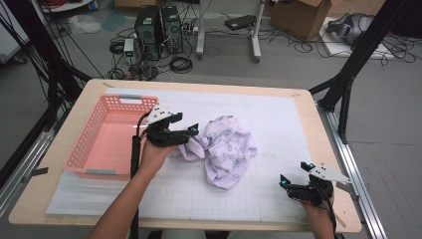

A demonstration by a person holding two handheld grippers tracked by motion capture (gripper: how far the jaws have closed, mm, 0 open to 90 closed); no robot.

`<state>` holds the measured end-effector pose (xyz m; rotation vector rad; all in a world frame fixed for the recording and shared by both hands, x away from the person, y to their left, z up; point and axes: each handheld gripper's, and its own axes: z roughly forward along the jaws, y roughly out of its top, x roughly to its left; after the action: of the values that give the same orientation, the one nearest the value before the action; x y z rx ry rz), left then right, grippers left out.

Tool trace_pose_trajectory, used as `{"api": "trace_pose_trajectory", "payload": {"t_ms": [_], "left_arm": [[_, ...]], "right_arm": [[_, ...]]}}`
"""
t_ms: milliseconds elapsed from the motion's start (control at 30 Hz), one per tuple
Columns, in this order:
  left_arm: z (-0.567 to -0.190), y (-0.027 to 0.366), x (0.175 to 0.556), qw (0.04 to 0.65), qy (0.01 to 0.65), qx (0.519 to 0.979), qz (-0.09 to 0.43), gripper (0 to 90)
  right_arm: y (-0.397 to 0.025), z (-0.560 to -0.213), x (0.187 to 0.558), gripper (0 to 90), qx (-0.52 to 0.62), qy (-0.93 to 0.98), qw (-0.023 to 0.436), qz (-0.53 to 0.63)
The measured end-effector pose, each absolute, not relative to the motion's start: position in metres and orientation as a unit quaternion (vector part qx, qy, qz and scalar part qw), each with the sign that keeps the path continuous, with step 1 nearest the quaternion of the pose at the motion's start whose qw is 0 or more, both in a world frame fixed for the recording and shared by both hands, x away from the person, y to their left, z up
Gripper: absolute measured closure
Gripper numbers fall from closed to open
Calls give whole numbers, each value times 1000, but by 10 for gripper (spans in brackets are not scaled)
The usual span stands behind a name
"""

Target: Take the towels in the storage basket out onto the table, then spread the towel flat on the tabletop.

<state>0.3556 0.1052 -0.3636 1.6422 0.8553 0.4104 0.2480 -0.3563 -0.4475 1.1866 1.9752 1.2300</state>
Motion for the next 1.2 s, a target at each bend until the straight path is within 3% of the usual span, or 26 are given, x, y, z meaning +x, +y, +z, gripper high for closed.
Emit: {"api": "trace_pose_trajectory", "payload": {"t_ms": [367,867,1200], "left_arm": [[-370,101,342,569,349,725,170,192],[-377,95,342,575,354,718,168,201],[-396,83,343,551,351,742,151,248]], "right_arm": [[-357,-447,248,53,444,728,260,454],[-354,-448,247,53,432,734,271,448],[-355,-447,248,53,435,734,264,450]]}}
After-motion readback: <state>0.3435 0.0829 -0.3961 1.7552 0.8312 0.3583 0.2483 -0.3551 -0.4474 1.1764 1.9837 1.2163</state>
